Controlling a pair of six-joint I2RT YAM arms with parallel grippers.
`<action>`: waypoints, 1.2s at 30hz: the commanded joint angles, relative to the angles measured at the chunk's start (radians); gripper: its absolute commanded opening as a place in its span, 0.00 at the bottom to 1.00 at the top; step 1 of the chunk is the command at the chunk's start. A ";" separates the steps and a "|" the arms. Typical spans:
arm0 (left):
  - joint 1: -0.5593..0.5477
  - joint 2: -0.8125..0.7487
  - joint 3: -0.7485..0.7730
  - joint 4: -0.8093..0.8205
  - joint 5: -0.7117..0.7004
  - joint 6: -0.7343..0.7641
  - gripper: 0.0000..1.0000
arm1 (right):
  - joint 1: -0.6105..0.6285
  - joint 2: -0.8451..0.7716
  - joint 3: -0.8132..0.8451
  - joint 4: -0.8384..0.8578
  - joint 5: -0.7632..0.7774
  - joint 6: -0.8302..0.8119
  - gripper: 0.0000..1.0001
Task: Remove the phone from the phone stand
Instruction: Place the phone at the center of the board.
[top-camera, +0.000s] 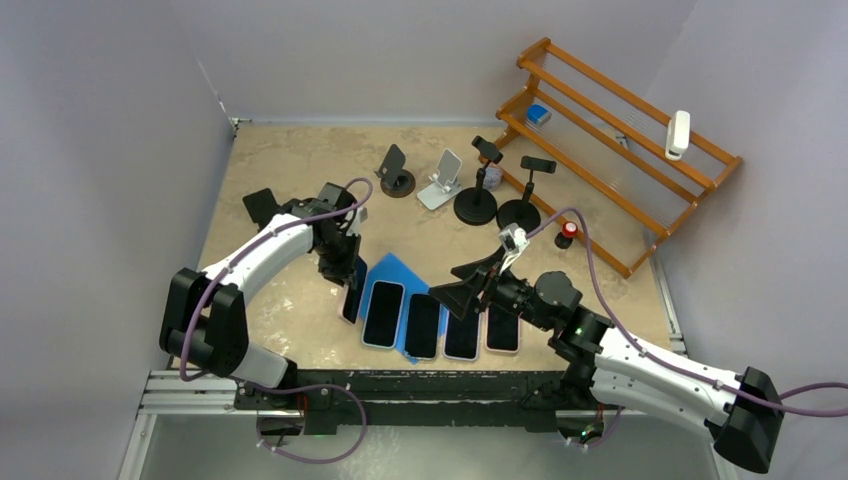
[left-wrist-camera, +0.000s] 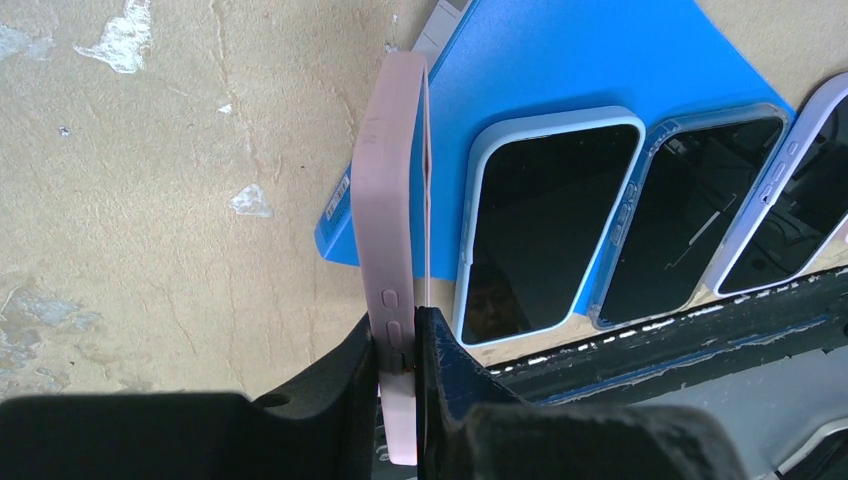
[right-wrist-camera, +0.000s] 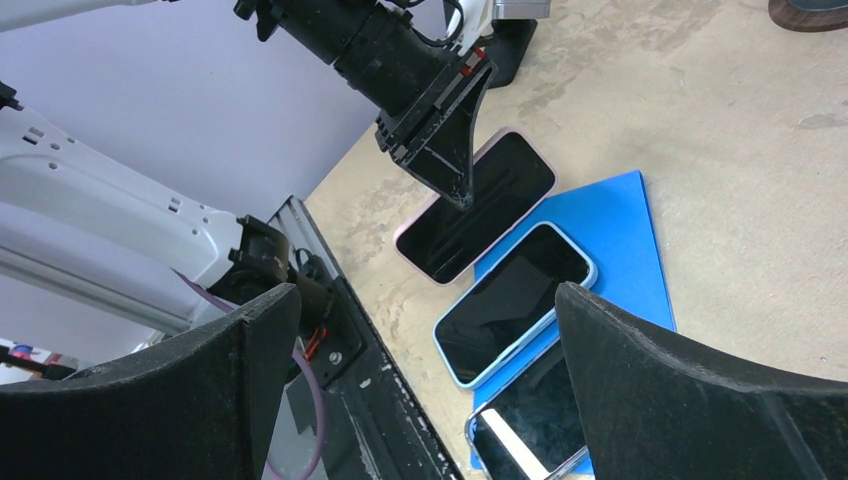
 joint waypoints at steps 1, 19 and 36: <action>0.005 0.002 0.045 -0.006 0.023 0.024 0.00 | 0.002 0.006 -0.003 0.032 0.023 -0.016 0.98; 0.007 0.035 0.045 -0.040 -0.023 -0.003 0.37 | 0.002 0.045 0.001 0.057 0.019 -0.022 0.98; 0.007 0.042 0.048 -0.055 -0.071 -0.025 0.45 | 0.002 0.020 -0.004 0.042 0.023 -0.021 0.98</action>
